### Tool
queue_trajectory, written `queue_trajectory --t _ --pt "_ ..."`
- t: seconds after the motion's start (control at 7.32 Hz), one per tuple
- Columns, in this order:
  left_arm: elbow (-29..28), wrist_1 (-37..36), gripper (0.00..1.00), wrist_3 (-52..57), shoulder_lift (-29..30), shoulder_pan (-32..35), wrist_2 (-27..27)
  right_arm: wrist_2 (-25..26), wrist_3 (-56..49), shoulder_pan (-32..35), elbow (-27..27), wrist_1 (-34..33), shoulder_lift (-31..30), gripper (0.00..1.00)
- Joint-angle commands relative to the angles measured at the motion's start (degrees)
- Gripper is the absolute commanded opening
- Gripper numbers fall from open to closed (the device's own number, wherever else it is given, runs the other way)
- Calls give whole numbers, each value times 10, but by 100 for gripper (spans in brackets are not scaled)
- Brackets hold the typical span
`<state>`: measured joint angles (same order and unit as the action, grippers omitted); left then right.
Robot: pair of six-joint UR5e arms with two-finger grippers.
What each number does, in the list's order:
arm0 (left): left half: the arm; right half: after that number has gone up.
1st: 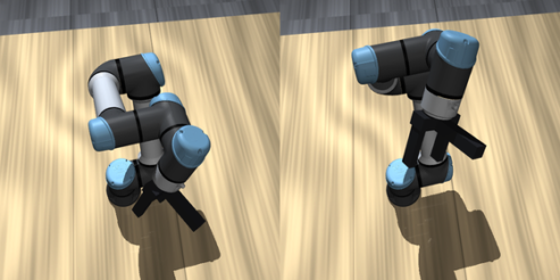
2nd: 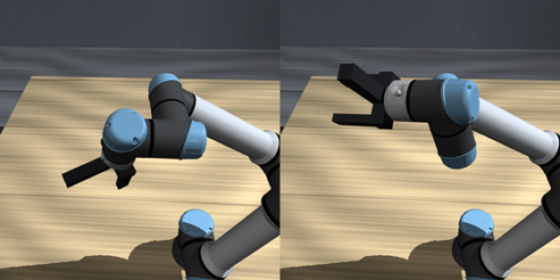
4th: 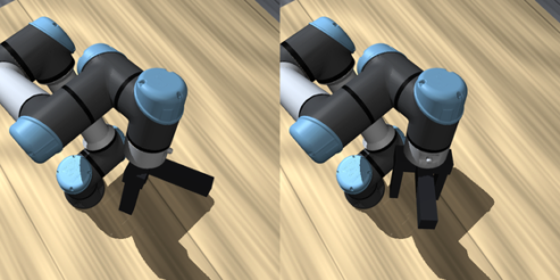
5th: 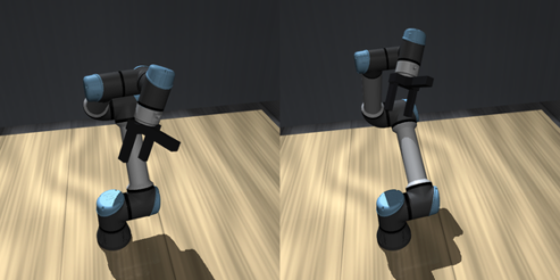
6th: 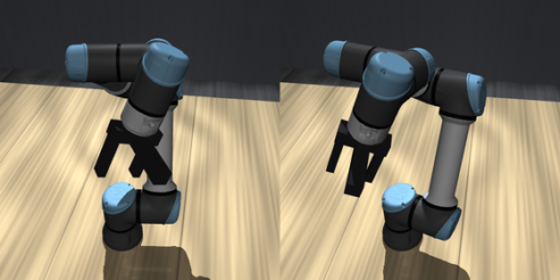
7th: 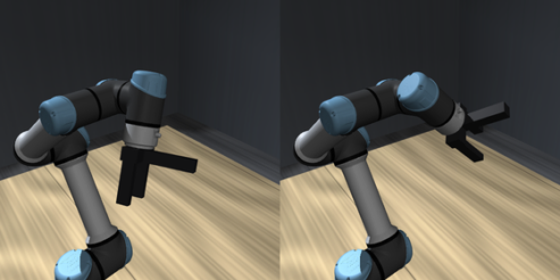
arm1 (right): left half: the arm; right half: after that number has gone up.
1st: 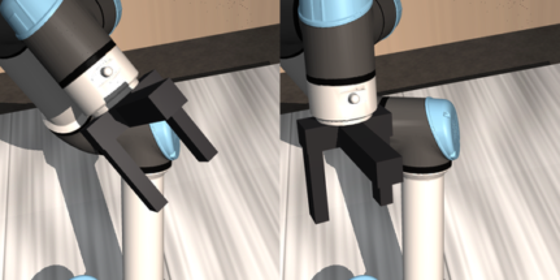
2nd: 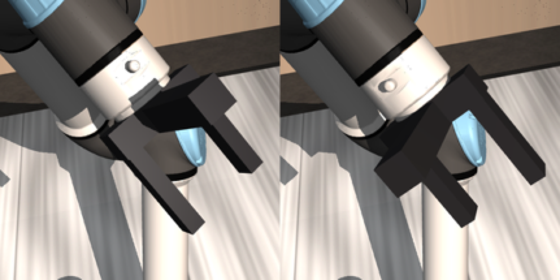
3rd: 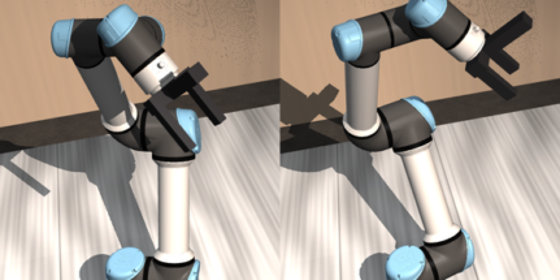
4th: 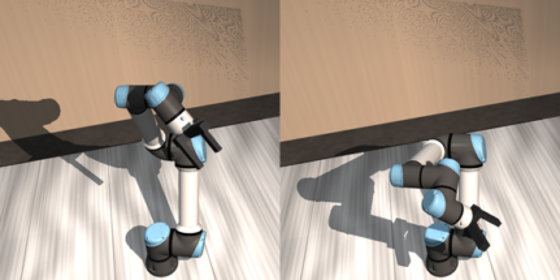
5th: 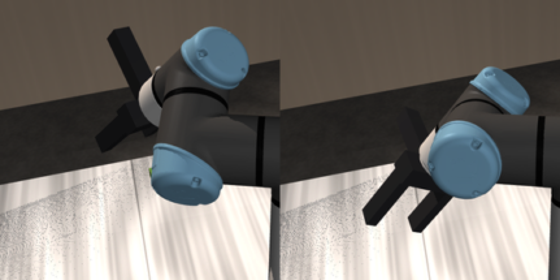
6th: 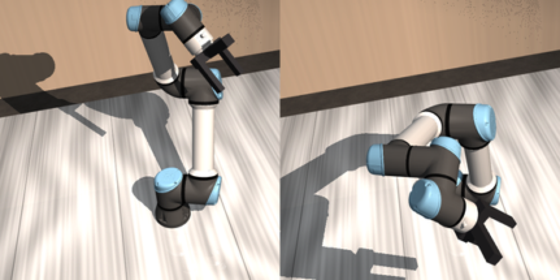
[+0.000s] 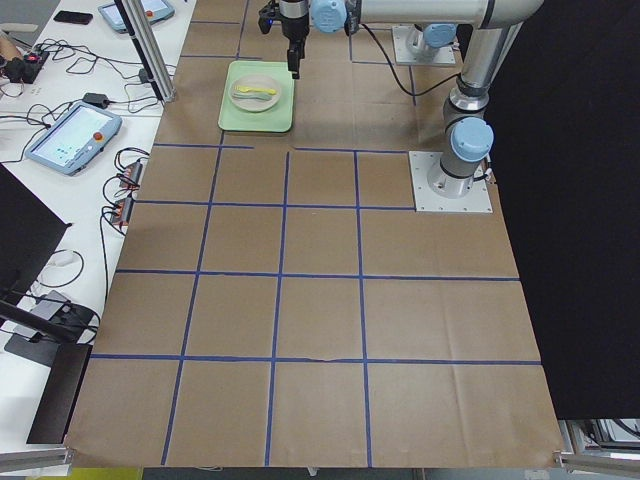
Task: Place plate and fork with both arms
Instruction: 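Move the right gripper over the plate while the left arm withdraws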
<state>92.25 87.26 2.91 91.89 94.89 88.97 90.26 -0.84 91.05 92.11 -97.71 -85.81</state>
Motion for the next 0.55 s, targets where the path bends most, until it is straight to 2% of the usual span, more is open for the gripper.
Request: queue_trajectory --t 0.0,0.14,0.41 --pt "63 0 100 6 -72 -29 -2 0 38 33 -30 -49 64 100" --pt "64 0 100 4 -82 -43 -3 1 64 53 -73 -53 114 100" --pt "73 7 100 2 -78 -50 -3 6 101 102 -196 -52 232 100"
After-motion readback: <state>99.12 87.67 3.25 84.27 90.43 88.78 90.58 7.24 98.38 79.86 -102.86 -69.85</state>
